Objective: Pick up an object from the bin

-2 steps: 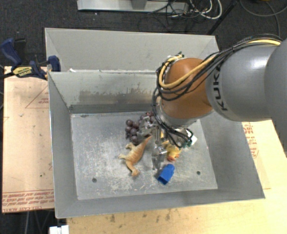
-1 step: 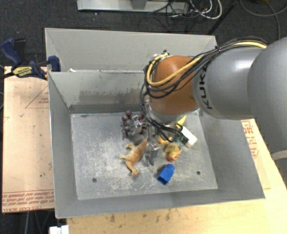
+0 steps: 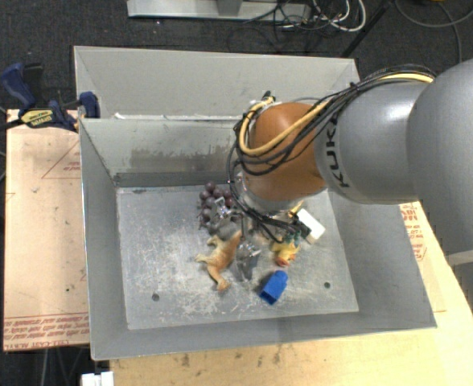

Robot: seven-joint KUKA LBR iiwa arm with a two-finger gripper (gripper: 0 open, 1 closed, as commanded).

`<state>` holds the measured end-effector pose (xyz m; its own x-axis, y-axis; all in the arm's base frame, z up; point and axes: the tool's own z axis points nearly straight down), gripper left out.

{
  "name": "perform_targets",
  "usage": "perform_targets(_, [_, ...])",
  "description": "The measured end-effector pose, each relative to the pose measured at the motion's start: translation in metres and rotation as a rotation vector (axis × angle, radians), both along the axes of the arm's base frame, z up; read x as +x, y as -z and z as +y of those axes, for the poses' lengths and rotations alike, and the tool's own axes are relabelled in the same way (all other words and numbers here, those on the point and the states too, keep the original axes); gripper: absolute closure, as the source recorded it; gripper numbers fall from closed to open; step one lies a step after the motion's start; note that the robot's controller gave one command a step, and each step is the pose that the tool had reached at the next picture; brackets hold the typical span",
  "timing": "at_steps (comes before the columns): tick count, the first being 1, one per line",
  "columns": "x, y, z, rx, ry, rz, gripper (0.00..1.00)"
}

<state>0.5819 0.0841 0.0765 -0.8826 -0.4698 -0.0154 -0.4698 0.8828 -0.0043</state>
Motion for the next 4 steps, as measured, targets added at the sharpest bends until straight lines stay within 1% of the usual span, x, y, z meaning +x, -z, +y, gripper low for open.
perform_targets(1, [-0.002,0.0029,-0.0062,0.003,0.067,0.009,0.0])
perform_targets(2, [0.0018,-0.002,-0.0003,-0.003,0.003,0.011,1.0])
perform_targets(4, [0.0009,-0.006,-0.0005,-0.003,0.004,0.014,1.0])
